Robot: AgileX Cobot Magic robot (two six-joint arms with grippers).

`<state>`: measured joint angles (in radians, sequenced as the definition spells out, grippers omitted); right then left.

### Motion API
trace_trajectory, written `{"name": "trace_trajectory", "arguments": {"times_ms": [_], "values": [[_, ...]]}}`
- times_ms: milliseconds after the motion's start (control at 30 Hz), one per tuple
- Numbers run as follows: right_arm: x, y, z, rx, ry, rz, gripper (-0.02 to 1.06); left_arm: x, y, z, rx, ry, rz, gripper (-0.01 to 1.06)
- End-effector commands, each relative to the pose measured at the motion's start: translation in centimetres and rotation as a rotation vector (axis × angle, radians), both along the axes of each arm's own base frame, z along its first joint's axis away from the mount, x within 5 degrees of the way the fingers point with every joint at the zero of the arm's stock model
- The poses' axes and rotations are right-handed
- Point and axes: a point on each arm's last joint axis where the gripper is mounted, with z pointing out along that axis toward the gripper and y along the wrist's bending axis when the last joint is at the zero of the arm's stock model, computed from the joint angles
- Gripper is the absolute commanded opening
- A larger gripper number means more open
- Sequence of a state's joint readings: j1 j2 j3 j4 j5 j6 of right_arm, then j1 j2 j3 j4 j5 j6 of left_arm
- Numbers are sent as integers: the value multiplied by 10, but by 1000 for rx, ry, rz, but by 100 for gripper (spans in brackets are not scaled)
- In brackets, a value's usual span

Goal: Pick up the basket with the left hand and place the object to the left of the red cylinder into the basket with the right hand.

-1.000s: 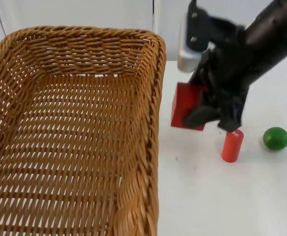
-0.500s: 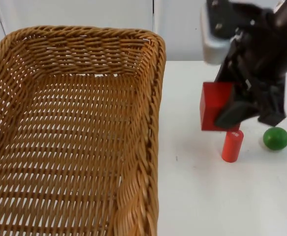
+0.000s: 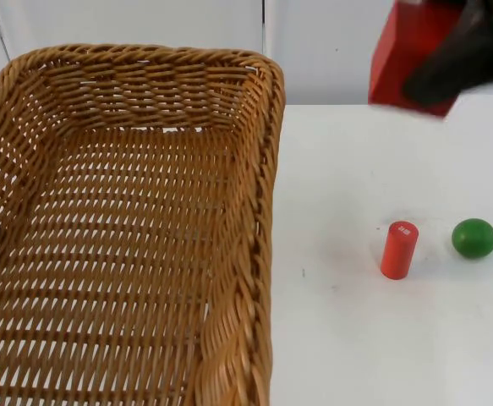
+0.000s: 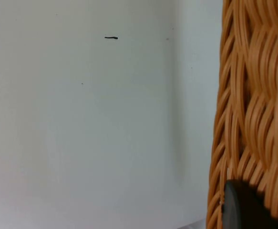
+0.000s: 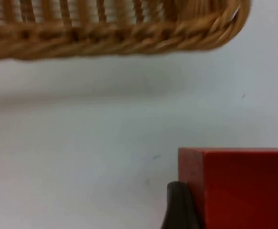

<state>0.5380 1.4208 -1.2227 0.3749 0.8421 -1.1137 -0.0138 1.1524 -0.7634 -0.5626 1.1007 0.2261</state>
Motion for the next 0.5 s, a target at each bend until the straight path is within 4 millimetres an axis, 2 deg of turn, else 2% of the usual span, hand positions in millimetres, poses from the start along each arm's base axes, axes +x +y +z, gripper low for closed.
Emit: {"name": "trace_trajectory", "arguments": {"times_ms": [0,200,467], "values": [[-18,-7,26,81,-37,-19,0,-1,-2,3,-23,-16,7,0],[-35,-15,47,161,-62,-50,0,-1,-2,3,-23,-19,7,0],[-39,-16,51,189,-55,-54,0,-1,-2,3,-23,-19,7,0]]}}
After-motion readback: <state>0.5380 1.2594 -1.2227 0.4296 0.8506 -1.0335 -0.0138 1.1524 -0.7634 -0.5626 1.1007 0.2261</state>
